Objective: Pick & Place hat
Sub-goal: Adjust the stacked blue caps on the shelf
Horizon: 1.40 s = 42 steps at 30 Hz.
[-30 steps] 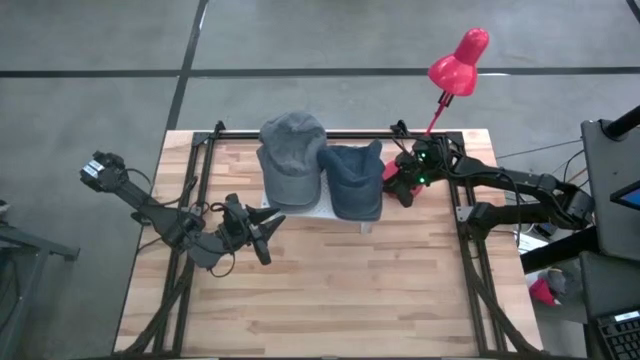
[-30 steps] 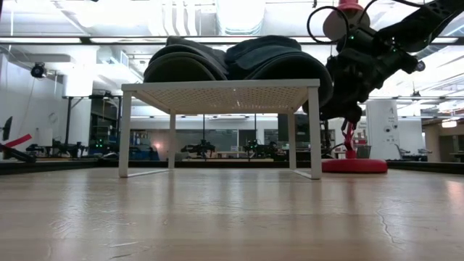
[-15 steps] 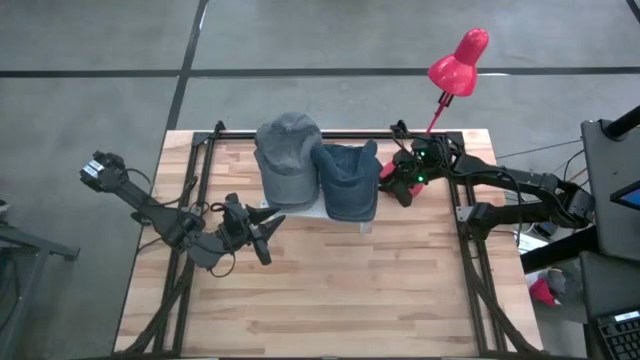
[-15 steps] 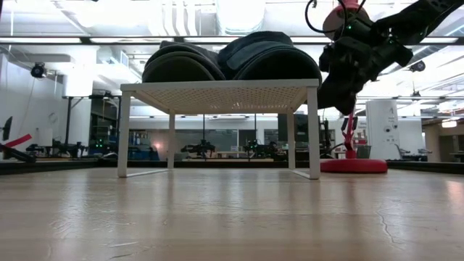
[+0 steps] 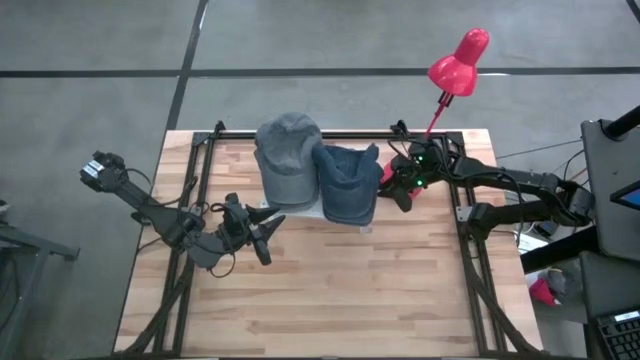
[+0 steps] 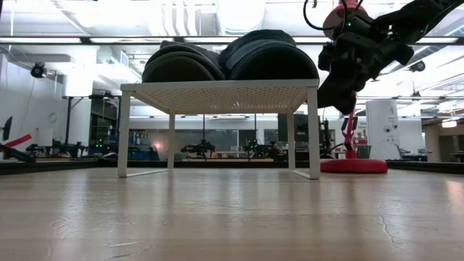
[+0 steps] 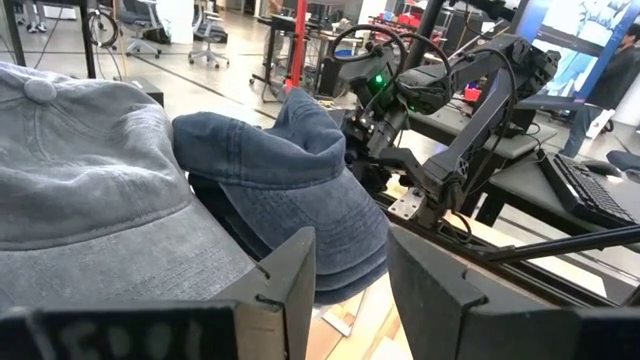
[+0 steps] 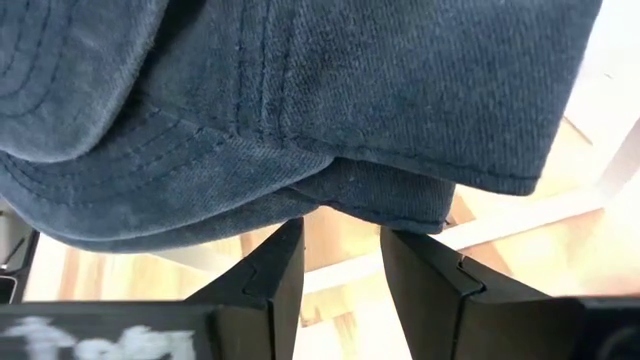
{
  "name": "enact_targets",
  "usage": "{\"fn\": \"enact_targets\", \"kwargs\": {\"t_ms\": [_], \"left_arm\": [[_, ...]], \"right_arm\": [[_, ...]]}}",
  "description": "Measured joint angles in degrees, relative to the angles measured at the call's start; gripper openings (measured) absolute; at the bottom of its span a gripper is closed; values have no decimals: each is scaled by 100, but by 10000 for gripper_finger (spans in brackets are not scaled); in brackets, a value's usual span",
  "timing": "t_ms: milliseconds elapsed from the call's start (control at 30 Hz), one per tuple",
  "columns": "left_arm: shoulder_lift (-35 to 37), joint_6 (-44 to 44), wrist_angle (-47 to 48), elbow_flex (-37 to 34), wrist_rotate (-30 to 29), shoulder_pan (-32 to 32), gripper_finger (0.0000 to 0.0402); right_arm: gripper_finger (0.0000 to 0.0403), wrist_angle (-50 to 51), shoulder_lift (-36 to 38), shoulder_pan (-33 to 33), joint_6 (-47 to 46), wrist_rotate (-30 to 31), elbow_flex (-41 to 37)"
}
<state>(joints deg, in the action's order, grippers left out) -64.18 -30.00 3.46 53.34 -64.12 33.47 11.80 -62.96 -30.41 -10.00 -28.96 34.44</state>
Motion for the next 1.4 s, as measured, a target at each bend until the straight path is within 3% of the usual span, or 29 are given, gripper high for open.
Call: {"fn": "enact_targets", "kwargs": {"t_ms": [733,1133,1400], "left_arm": [[0,25,2,0,3,2,128],[0,20,2,0,3,4,128],[0,43,4,0,5,4,128]], "right_arm": [[128,421,0,45,96,1,11],[127,607,0,104,260,3,675],[127,694,-94,132,306,47,675]]}}
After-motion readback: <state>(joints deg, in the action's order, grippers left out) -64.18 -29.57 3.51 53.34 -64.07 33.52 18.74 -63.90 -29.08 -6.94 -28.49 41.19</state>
